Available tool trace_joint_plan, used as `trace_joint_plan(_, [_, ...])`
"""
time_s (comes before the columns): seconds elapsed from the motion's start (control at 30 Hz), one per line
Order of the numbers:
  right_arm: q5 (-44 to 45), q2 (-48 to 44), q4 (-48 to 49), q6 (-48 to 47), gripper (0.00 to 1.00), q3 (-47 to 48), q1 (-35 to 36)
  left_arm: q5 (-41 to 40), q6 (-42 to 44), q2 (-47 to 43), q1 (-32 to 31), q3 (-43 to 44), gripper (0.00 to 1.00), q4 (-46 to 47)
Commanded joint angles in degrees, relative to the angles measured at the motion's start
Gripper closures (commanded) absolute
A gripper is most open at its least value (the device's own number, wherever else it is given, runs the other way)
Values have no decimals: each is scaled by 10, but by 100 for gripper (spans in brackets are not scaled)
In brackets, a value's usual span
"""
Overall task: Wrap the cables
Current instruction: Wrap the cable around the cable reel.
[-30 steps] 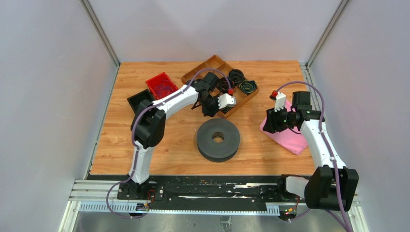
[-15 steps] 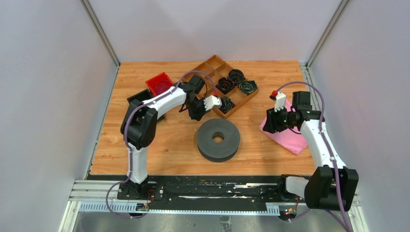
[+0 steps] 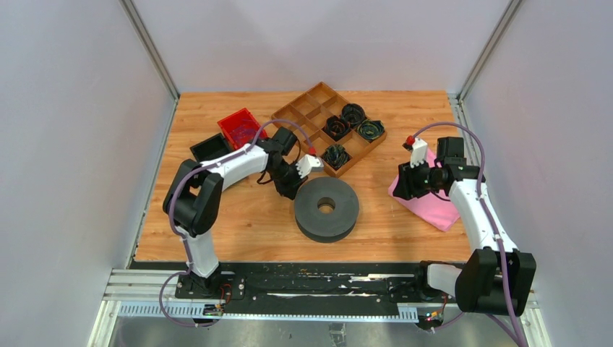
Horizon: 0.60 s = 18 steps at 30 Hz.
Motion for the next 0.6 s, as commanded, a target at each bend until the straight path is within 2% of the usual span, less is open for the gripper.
trace_joint_plan(0.0, [-7,-11,-1,2,59,-9,-12,56,-73,-32,1,-46,100,40])
trace_joint_plan(0.33, [-12,-29,7,5,59,-12,-12,137,-164,-51,1,-131,100,116])
trace_joint_plan(0.57, [-82,-34,40,21,57,-34,-1,187,-224,-40,1,-176,100,189])
